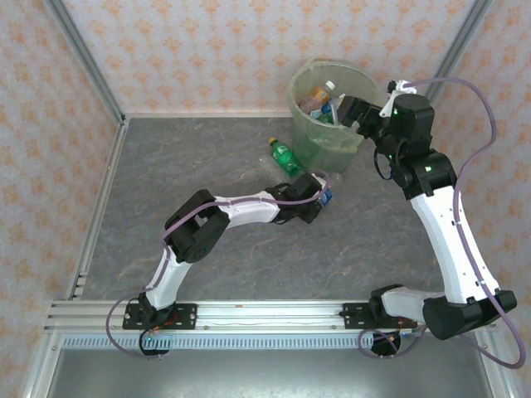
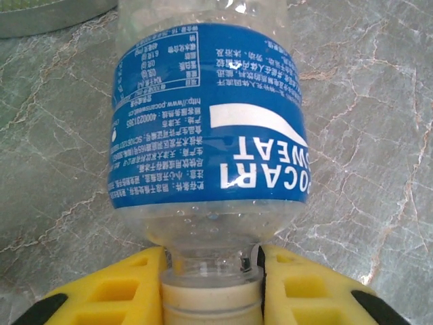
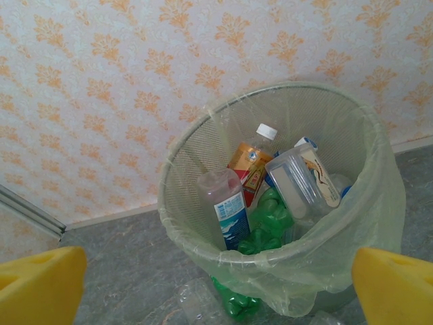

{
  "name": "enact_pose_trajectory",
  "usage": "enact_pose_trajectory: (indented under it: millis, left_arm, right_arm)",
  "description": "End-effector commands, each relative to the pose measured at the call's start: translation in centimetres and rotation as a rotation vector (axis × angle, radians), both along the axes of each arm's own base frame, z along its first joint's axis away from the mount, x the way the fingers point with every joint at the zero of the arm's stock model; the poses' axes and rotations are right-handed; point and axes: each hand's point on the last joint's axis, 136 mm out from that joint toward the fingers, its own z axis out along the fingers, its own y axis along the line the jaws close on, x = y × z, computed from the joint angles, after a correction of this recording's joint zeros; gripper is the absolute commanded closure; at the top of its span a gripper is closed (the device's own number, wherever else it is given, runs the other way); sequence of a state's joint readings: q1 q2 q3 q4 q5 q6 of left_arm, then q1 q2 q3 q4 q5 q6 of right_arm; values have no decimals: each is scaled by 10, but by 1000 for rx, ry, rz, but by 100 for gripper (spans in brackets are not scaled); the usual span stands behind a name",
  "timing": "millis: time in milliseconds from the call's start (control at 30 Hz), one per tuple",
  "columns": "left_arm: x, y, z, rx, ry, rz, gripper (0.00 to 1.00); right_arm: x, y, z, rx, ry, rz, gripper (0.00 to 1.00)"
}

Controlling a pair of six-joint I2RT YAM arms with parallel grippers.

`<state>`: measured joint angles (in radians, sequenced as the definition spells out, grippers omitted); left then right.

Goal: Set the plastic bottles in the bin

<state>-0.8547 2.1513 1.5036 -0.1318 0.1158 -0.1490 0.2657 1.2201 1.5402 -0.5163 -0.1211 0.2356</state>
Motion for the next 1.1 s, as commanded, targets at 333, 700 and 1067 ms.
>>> enact_pose_trajectory:
  millis: [333, 700, 1067]
  left_arm:
    - [-10, 14, 28, -29, -35, 22, 80]
    - [-37, 22, 94, -194, -108, 52, 80]
    - [-61, 61, 160, -331, -243, 153, 81]
  right_arm:
    - [3, 7, 8, 66, -34, 20, 0]
    - [3, 19, 14, 179, -31, 77, 0]
    - [-5, 44, 14, 242, 17, 216, 4]
